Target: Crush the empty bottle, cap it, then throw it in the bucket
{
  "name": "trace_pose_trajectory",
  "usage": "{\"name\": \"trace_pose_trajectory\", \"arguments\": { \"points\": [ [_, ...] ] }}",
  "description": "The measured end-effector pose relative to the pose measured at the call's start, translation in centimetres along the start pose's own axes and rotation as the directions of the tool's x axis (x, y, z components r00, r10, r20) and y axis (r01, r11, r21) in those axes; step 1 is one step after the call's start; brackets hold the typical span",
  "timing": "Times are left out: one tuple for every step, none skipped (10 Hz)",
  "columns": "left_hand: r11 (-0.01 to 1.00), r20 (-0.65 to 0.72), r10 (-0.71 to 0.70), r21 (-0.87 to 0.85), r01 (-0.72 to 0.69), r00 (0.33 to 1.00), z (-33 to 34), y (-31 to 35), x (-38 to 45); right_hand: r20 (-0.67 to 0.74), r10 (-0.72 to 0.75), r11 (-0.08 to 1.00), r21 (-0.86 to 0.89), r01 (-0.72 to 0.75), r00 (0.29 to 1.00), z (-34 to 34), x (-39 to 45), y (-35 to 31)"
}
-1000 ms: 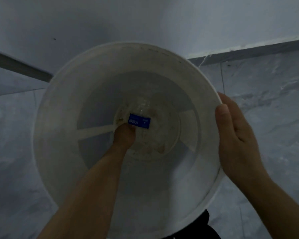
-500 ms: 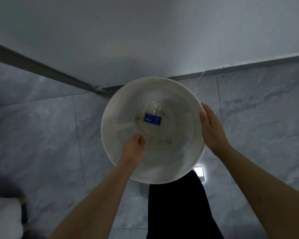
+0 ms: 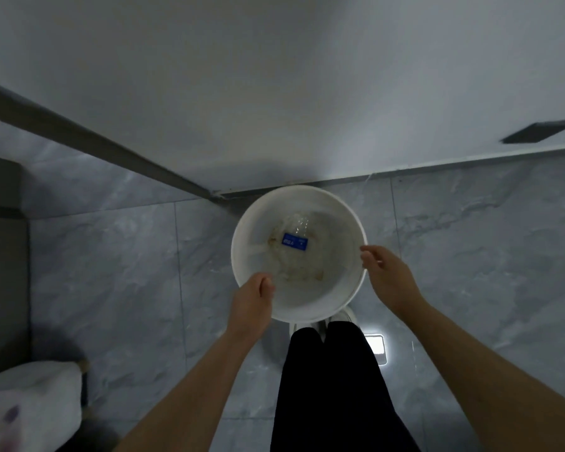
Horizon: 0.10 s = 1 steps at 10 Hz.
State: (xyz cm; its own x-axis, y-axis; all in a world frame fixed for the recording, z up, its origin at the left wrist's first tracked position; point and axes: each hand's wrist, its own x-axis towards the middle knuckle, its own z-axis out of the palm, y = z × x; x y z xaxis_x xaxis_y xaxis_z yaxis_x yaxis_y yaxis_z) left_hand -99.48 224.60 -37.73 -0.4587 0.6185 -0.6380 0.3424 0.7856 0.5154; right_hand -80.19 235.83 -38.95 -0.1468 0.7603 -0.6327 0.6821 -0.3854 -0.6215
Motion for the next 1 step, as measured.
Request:
{"name": "trace_pose_trajectory", "arguments": {
  "points": [
    [0.996, -0.017, 0.002, -0.089, -0.003, 1.000, -2.44, 1.74, -2.73, 0.002, 0.022, 0.994, 0.106, -0.023, 1.000, -1.60, -2.97, -2.25]
  ]
}}
